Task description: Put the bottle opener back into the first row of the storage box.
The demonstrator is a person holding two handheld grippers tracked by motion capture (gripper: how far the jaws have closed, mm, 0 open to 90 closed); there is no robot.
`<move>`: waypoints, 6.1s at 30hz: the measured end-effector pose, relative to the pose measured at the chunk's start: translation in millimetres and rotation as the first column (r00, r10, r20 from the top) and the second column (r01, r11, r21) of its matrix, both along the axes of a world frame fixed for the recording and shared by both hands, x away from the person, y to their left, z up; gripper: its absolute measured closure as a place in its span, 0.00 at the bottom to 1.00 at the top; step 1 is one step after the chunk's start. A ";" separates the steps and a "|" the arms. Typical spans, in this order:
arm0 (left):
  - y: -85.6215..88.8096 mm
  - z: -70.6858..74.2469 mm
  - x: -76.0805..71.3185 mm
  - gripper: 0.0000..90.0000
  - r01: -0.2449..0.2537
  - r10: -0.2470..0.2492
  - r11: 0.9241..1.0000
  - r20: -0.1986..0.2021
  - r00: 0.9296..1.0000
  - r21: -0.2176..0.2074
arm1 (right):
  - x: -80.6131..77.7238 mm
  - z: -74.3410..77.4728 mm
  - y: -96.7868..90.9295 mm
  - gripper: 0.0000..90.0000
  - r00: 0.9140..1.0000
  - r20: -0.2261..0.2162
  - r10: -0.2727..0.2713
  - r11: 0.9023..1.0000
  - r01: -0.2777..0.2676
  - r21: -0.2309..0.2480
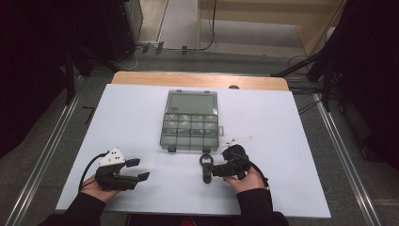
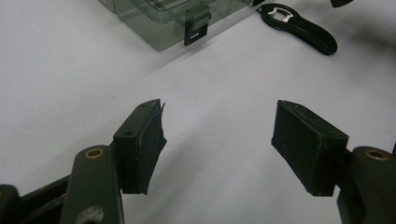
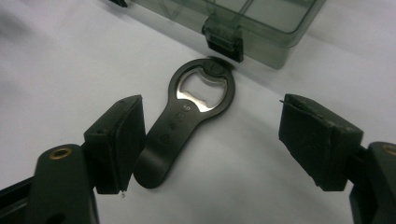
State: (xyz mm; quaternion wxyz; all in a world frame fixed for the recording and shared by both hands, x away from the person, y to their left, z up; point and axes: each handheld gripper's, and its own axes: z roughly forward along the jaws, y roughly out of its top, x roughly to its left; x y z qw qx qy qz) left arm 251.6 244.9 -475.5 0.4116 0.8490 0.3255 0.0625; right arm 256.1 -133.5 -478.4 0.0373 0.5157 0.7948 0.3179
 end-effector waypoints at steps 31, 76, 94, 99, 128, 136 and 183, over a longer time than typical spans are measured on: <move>-0.2 1.3 -0.5 0.37 0.005 -0.005 1.000 0.012 1.000 -0.008 | -1.3 -10.8 41.2 0.37 0.993 -0.104 -0.047 0.991 0.034 -0.131; -0.1 0.9 -0.4 0.37 0.003 -0.003 1.000 0.008 1.000 -0.004 | 7.6 -10.1 18.5 0.73 0.986 -0.074 0.147 0.978 -0.156 -0.140; -0.1 0.8 -0.2 0.37 0.002 -0.002 1.000 0.003 1.000 -0.001 | 14.8 2.6 1.7 0.91 0.972 -0.038 0.233 0.972 -0.234 -0.028; -0.1 0.9 -0.4 0.37 0.003 -0.003 1.000 0.003 1.000 -0.001 | 15.4 1.5 3.2 0.92 0.972 -0.035 0.231 0.972 -0.232 -0.029; -0.2 0.7 -0.4 0.37 0.001 -0.001 1.000 0.001 1.000 -0.002 | 20.9 -7.9 8.8 0.94 0.957 -0.092 0.276 0.961 -0.273 0.047; -0.7 -0.1 -0.4 0.37 0.001 -0.001 1.000 0.002 1.000 0.000 | 27.8 11.2 5.5 0.94 0.945 -0.064 0.320 0.946 -0.315 0.081; -1.8 -1.9 0.0 0.37 0.011 -0.011 1.000 -0.012 1.000 0.000 | 116.8 60.3 -3.2 0.94 0.909 -0.056 0.413 0.910 -0.410 0.064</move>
